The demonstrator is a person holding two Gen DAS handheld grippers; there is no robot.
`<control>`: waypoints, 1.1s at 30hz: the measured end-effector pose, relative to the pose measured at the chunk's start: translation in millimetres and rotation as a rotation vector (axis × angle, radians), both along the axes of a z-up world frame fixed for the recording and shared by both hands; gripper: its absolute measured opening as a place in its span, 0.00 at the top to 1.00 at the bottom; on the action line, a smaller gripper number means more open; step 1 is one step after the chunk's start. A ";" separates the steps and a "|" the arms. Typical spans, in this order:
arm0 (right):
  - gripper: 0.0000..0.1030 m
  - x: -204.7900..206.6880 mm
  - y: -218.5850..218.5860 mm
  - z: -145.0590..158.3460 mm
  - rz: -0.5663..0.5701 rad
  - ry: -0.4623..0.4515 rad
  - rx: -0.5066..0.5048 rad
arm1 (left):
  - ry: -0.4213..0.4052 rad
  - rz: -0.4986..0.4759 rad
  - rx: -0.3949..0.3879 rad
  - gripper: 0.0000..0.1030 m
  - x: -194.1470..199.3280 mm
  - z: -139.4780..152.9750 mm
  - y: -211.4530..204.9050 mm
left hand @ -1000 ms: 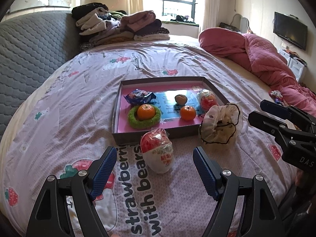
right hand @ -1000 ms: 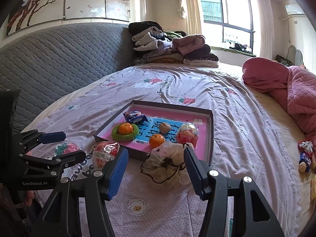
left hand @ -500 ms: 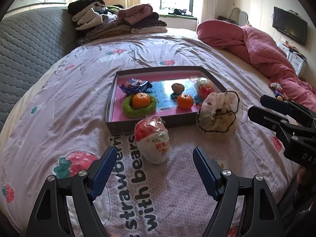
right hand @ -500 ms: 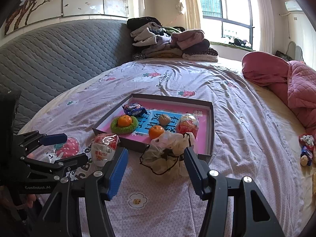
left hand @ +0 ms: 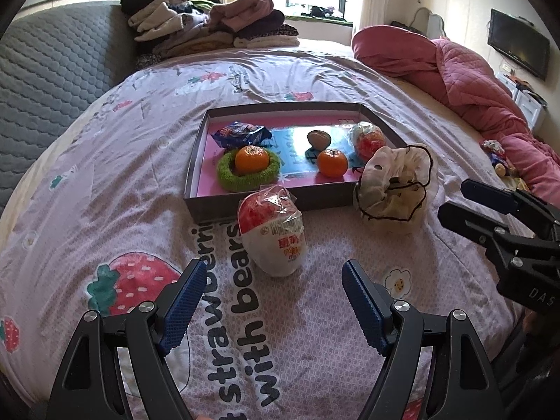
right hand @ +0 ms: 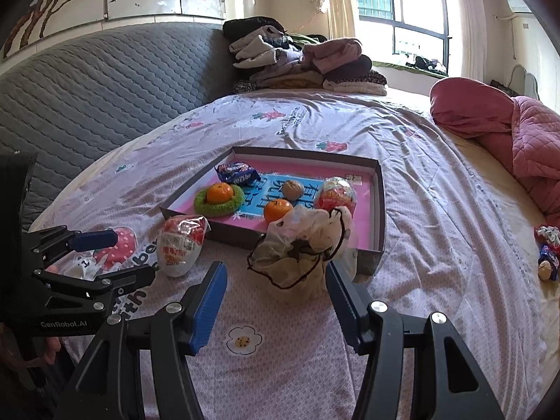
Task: Organize objects
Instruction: 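Move the left gripper toward the red-and-white egg packet while the right gripper approaches the white mesh bag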
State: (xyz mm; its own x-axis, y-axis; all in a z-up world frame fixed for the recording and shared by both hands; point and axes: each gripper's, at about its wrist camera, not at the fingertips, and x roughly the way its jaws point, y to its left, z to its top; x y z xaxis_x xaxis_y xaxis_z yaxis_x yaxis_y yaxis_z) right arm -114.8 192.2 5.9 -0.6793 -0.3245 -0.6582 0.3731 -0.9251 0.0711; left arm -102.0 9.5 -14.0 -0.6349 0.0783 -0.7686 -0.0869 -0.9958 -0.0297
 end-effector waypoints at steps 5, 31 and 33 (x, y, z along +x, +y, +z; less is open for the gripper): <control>0.44 -0.2 -1.2 -6.5 -0.003 -0.013 0.002 | -0.012 0.004 0.008 0.22 -1.9 -3.7 -1.3; 0.44 -25.8 9.7 -32.8 -0.111 -0.066 0.007 | -0.039 0.062 0.043 0.22 -20.1 -22.2 -10.7; 0.44 -29.5 12.4 -35.3 -0.127 -0.072 -0.010 | -0.041 0.069 0.047 0.22 -23.2 -23.9 -11.1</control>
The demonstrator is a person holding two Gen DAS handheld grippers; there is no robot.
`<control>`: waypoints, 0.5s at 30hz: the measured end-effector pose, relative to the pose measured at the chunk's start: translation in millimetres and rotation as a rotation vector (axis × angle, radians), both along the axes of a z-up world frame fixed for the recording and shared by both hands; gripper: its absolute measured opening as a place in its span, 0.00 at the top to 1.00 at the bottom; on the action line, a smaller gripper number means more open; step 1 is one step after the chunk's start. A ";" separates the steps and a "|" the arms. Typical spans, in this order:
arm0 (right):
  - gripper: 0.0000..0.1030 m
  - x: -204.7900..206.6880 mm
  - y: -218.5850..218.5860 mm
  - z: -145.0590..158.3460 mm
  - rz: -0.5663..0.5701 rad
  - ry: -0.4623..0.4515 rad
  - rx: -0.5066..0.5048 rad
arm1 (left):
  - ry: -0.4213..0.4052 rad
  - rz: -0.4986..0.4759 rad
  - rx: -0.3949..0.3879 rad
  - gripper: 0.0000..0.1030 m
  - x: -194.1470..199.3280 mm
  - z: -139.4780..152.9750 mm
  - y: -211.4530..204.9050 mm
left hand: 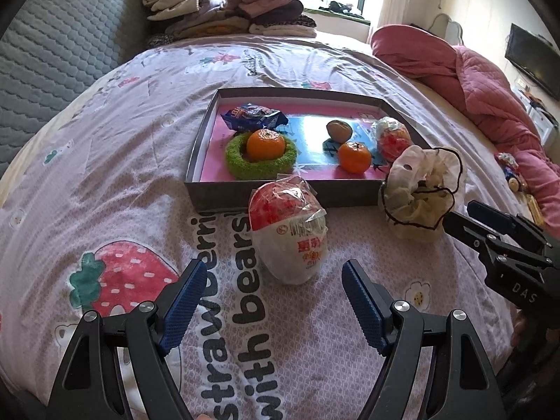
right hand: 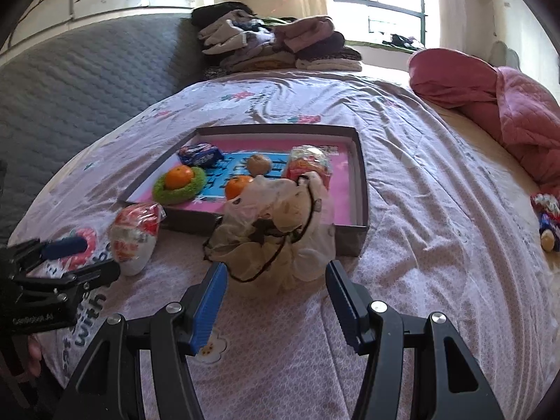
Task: Organize objects
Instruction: 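Move the left gripper toward the red-and-white egg packet while the right gripper approaches the white mesh bag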
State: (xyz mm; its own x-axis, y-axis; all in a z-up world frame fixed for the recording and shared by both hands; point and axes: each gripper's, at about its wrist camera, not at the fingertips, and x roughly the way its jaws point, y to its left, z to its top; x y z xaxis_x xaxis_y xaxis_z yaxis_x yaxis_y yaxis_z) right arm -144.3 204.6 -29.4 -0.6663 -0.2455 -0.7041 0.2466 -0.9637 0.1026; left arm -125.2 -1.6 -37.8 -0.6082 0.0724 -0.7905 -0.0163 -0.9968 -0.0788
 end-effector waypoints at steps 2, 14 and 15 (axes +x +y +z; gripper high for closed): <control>0.44 -5.0 1.3 -3.4 -0.022 -0.011 0.003 | -0.002 0.005 0.004 0.22 -2.3 -1.0 -0.5; 0.44 -20.8 -0.2 -14.3 -0.058 -0.036 0.007 | -0.014 0.025 0.010 0.22 -14.7 -7.5 -1.3; 0.44 -21.8 -0.4 -15.6 -0.060 -0.041 0.007 | -0.016 0.024 0.011 0.22 -16.1 -8.3 -1.2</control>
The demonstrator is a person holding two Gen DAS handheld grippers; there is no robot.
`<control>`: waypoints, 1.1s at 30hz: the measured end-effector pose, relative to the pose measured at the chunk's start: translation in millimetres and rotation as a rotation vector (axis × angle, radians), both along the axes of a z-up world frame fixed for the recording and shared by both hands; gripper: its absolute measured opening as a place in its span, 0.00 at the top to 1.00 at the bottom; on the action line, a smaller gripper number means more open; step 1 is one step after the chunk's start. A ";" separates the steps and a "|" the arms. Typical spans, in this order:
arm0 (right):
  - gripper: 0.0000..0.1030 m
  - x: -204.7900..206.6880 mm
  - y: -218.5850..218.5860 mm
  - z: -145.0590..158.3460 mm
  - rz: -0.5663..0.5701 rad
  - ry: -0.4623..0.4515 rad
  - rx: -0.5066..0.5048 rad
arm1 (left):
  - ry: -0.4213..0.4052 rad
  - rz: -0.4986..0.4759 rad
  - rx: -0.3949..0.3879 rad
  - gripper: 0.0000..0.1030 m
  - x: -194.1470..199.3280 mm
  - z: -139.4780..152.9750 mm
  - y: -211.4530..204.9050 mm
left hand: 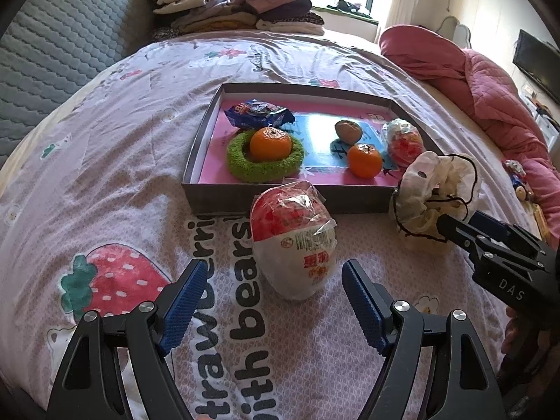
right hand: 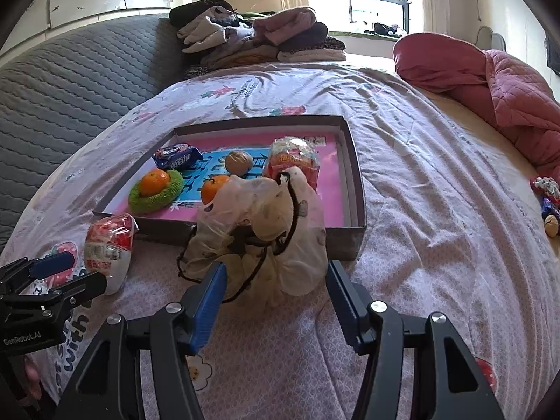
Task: Organize objects
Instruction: 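Close the left gripper on the egg packet while the right gripper grasps the mesh bag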
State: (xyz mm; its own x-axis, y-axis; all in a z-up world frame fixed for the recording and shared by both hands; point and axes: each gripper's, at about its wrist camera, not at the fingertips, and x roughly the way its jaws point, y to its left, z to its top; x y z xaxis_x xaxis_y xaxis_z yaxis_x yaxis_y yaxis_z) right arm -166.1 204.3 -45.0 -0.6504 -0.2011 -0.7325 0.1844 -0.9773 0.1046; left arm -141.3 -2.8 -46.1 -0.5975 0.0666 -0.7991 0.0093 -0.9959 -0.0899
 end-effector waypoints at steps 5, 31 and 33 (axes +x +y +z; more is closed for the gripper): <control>0.44 -3.6 -2.4 -3.6 0.002 -0.002 0.001 | -0.009 0.014 -0.002 0.22 -6.2 -5.9 -0.6; 0.83 -6.4 -5.7 -10.2 0.044 -0.023 -0.084 | -0.002 0.079 0.071 0.40 -23.2 -21.5 -12.5; 0.84 -6.2 -5.5 -10.1 0.043 -0.022 -0.084 | 0.002 0.077 0.067 0.40 -22.7 -20.9 -12.1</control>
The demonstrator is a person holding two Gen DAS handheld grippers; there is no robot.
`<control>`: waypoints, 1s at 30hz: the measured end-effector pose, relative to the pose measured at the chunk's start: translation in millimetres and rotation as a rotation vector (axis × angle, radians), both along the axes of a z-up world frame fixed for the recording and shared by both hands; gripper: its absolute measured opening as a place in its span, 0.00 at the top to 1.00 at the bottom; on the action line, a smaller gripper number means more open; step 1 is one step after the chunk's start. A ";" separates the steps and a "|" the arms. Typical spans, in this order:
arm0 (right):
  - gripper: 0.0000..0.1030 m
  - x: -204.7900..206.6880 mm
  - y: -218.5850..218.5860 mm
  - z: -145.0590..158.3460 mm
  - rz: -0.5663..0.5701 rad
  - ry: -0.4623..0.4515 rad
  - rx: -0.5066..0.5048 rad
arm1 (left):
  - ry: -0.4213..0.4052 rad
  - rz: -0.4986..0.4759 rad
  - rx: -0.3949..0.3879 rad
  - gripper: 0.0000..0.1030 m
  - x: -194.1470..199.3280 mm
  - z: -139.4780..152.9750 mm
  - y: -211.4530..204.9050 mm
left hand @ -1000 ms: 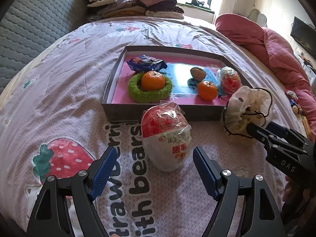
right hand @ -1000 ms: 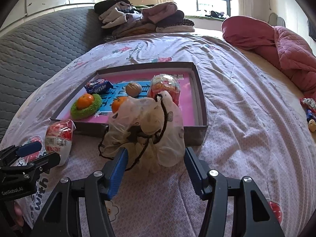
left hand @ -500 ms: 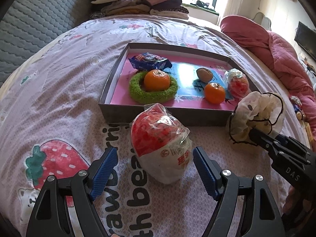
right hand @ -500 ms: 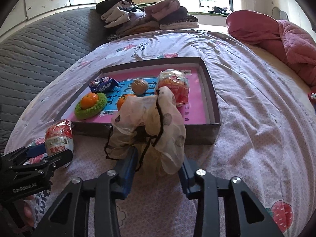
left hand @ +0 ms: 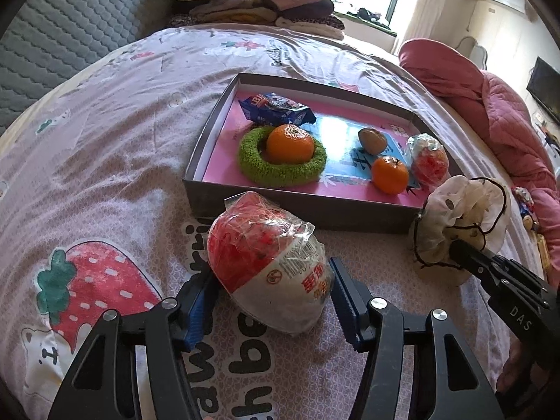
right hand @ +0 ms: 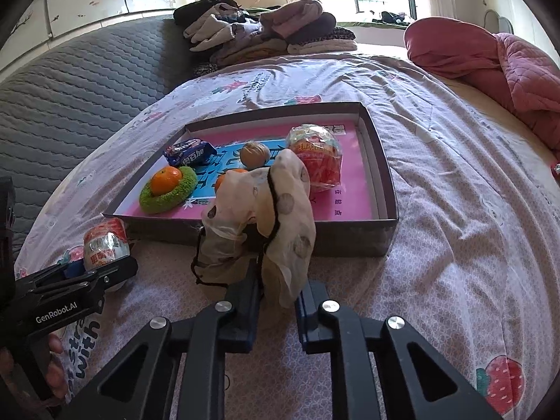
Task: Organize objects
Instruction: 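Close the left gripper on the egg packet while the right gripper grasps the mesh bag, then lift the egg packet with the left gripper while the right gripper lifts the mesh bag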
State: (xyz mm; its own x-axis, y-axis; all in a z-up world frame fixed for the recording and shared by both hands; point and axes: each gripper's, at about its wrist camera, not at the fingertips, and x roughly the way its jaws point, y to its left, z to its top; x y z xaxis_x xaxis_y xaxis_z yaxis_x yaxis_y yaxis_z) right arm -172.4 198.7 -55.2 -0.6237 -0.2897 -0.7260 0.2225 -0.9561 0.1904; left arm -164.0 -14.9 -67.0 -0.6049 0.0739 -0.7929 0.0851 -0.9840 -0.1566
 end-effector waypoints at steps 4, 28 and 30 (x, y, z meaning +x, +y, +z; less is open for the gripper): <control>0.85 1.3 0.1 1.5 0.002 0.006 -0.006 | 0.012 -0.009 -0.007 0.40 3.2 3.1 1.2; 0.85 27.7 -4.5 39.2 0.060 0.139 -0.029 | 0.145 -0.074 -0.090 0.40 31.9 41.0 14.5; 0.85 28.7 -5.0 40.8 0.061 0.147 -0.026 | 0.154 -0.075 -0.093 0.40 33.2 43.3 15.0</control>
State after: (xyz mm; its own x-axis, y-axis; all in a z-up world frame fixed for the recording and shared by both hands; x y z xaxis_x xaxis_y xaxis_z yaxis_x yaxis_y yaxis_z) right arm -143.7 193.7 -14.4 -0.7029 -0.3483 -0.6202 0.3076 -0.9350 0.1765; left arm -130.8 0.0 -23.7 -0.7151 0.0545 -0.6969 -0.0074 -0.9975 -0.0704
